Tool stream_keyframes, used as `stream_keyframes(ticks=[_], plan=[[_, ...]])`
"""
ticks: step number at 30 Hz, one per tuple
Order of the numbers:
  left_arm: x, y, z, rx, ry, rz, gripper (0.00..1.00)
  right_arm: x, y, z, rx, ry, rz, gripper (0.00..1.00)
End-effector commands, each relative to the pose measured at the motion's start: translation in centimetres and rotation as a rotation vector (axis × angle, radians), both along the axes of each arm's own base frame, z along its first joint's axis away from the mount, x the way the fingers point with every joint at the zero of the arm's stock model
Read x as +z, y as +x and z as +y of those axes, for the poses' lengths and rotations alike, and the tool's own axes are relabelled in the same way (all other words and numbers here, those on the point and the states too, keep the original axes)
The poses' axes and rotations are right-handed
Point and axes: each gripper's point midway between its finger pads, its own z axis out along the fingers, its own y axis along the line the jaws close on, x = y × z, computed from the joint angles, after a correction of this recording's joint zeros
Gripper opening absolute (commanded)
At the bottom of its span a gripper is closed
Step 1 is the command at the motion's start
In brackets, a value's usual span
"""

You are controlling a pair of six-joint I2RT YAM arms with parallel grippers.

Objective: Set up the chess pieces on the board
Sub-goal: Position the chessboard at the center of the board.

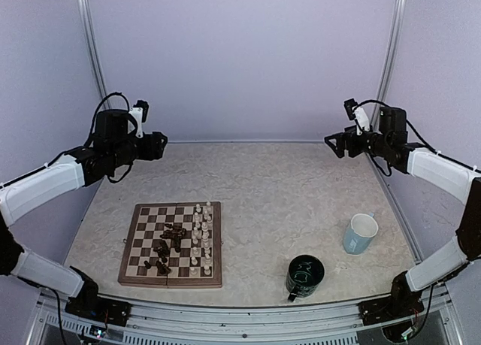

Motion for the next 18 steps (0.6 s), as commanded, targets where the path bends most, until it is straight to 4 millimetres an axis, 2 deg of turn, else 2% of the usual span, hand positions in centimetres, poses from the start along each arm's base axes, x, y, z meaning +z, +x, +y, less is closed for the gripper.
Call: stream_keyframes(ticks=[1, 5, 9, 12, 18], plan=[[0.9, -3.5, -5.4, -0.159, 0.088, -0.008, 0.73, -1.2, -0.6, 1.8, 0.099, -0.025, -0.011, 0.98], [-0.8, -8.5, -10.1, -0.276, 0.173, 0.077, 0.72, -2.6, -2.3, 3.8, 0.255, -0.041, 0.005, 0.99], [-3.6, -14.2, -13.2, -0.37, 0.25, 0.208, 0.68, -3.3, -3.1, 4.8, 0.335, -0.035, 0.009, 0.99], [-6.2, -19.0, -14.5, -0.443, 0.32, 0.299, 0.61, -3.5, -3.6, 5.3, 0.373, -0.033, 0.009, 0.99], [-10.0, -27.4, -14.5, -0.558, 0.385, 0.469, 0.41, -4.0, -4.3, 5.8, 0.42, -0.031, 0.01, 0.98]])
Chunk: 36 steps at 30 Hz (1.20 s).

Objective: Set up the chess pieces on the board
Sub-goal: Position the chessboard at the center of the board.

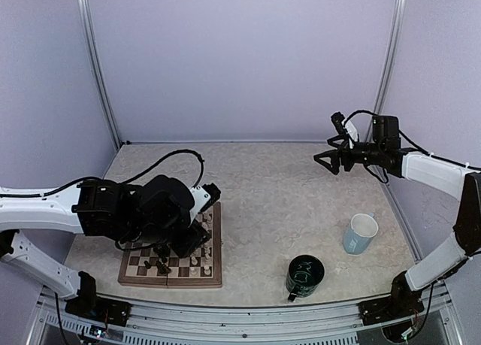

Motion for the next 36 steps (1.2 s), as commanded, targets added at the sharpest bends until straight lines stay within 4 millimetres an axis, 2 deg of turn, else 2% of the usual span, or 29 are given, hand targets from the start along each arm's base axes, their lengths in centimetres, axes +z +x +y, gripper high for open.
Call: stream_keyframes(ticks=[1, 7, 9, 10, 14, 17, 21, 27, 31, 36], plan=[[-3.3, -5.3, 2.9, 0.01, 0.116, 0.153, 0.39, -0.7, -1.2, 1.2, 0.08, 0.005, 0.005, 0.98], [-8.2, -10.7, 5.2, -0.026, 0.251, 0.323, 0.32, -0.7, -1.6, 1.5, 0.101, 0.017, 0.012, 0.98], [-9.7, -11.9, 5.7, -0.042, 0.288, 0.352, 0.23, -0.7, -1.7, 1.5, 0.105, 0.018, 0.011, 0.98], [-10.4, -12.3, 5.8, -0.05, 0.311, 0.359, 0.17, -0.7, -1.8, 1.6, 0.108, 0.019, 0.011, 0.98], [-12.5, -12.7, 5.6, -0.085, 0.403, 0.319, 0.06, -0.8, -1.9, 1.6, 0.112, 0.021, 0.012, 0.98], [-14.0, -13.0, 5.6, -0.11, 0.489, 0.318, 0.04, -0.9, -2.0, 1.6, 0.112, 0.02, 0.009, 0.98], [-14.9, -13.9, 3.8, -0.177, 0.553, 0.284, 0.02, -1.0, -2.0, 1.6, 0.112, 0.017, 0.009, 0.98], [-15.9, -12.9, 1.5, -0.2, 0.654, 0.18, 0.0, -0.9, -2.1, 1.5, 0.112, 0.013, 0.0, 0.98], [-16.7, -12.0, 1.3, -0.195, 0.7, 0.128, 0.0, -0.9, -2.2, 1.5, 0.114, 0.012, 0.0, 0.98], [-16.8, -10.0, 1.2, -0.163, 0.736, 0.049, 0.0, -1.1, -2.2, 1.6, 0.117, 0.01, 0.005, 0.98]])
